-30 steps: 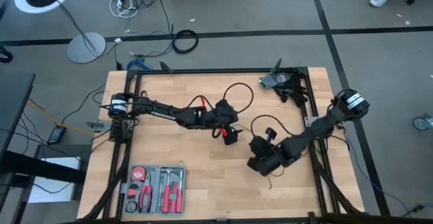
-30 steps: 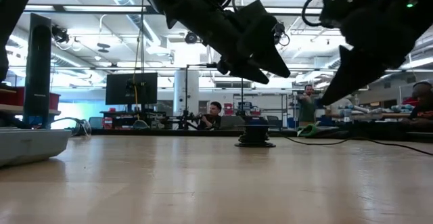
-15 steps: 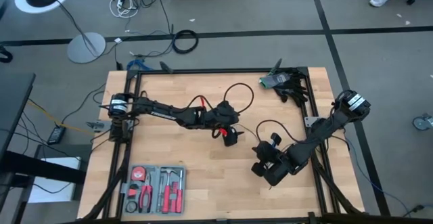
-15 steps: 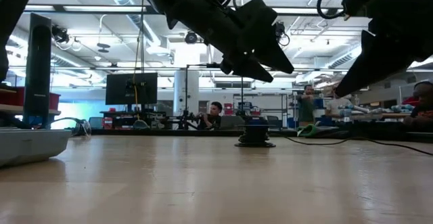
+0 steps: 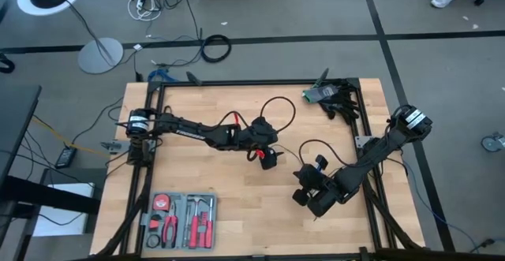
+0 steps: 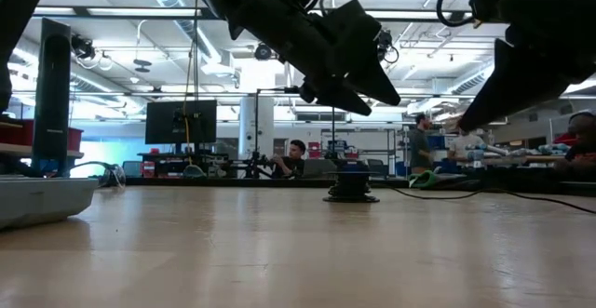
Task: Coil cords
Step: Uncoil the black wire from the spool
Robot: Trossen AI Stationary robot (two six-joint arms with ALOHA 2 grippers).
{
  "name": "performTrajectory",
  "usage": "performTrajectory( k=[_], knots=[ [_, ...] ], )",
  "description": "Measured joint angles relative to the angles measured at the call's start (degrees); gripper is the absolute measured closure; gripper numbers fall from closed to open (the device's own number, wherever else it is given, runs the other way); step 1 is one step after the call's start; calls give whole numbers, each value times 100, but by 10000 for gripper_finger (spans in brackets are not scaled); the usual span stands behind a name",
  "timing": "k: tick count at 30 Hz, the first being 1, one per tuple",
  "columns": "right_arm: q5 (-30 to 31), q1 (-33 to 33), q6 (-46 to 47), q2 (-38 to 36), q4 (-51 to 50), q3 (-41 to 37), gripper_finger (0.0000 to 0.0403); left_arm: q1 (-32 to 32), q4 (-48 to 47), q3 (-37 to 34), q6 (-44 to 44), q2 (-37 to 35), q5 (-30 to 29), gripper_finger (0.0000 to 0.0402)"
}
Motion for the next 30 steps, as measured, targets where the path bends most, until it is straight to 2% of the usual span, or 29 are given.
performTrajectory(
  k=[8,13,20,25,27,30],
  knots=[
    [-16,6,200,0,205,0,401,-1,-84,0,-302,0,124,7],
    [-23,38,251,0,373,0,398,-16,-676,0,-465,-1,134,9],
    [-19,-43,244,2,734,0,400,-119,-1429,0,-454,-1,-475,9],
    [-16,-77,204,2,802,0,396,-124,-1405,0,-401,-1,-510,11],
    [-14,-91,202,2,800,0,396,-124,-1405,0,-334,-1,-520,24],
    [-12,-103,198,2,798,0,400,-106,-1377,0,-305,-1,-519,70]
  ],
)
